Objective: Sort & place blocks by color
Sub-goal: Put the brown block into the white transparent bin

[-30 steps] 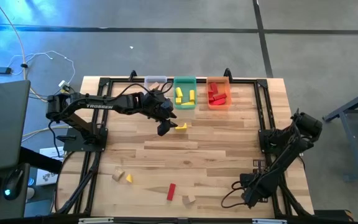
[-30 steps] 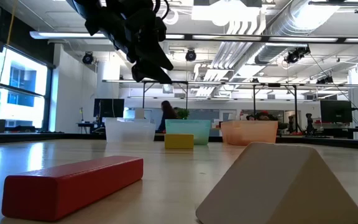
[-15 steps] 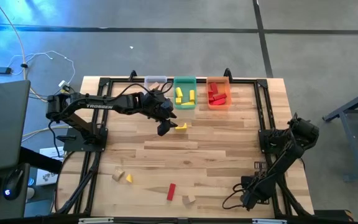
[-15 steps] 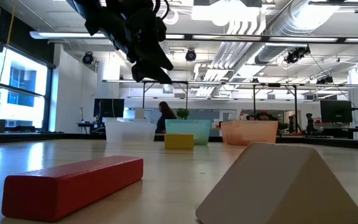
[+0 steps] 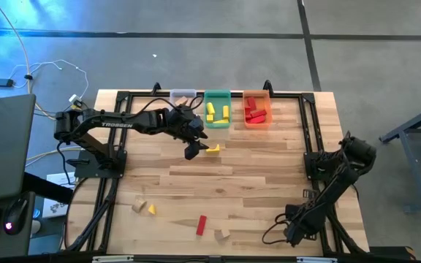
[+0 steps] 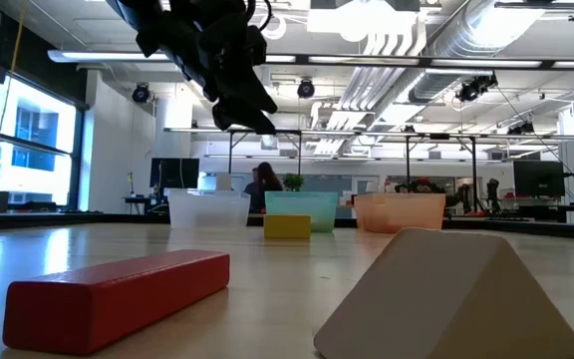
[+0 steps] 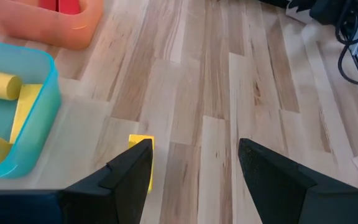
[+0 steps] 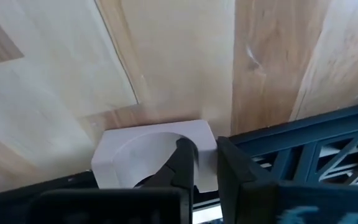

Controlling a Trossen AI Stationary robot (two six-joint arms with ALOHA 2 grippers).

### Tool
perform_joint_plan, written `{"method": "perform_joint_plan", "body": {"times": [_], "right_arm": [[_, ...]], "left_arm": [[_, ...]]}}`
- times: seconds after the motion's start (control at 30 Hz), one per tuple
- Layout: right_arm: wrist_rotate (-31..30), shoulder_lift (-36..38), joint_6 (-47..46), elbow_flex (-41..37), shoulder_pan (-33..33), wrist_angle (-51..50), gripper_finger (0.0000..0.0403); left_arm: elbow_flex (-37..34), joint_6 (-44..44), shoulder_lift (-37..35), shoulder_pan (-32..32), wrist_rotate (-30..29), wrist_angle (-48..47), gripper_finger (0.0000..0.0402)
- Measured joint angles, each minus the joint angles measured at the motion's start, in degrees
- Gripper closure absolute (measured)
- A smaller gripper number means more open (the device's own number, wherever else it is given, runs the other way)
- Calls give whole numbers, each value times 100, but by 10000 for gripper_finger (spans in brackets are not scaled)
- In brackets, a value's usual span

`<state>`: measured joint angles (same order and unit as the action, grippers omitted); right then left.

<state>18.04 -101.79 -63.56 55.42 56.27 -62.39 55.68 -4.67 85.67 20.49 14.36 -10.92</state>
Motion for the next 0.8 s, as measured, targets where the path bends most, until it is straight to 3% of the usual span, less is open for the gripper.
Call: {"method": "perform_joint_plan", "body": {"times": [0.2,0.5,0.8], "right_arm": [[-327,368,-786,-7,2,-34,398],[-1817,916,-2058,-24,-30,-128,400],[-3448,1074,-2799,-22,-575,-212,400]], "left_arm": [[0,200,-5,89,-112,-55,174],[-4,908,-384,103,-1199,-468,174],[-4,1090,-1019,456,-1067,-568,174]]}}
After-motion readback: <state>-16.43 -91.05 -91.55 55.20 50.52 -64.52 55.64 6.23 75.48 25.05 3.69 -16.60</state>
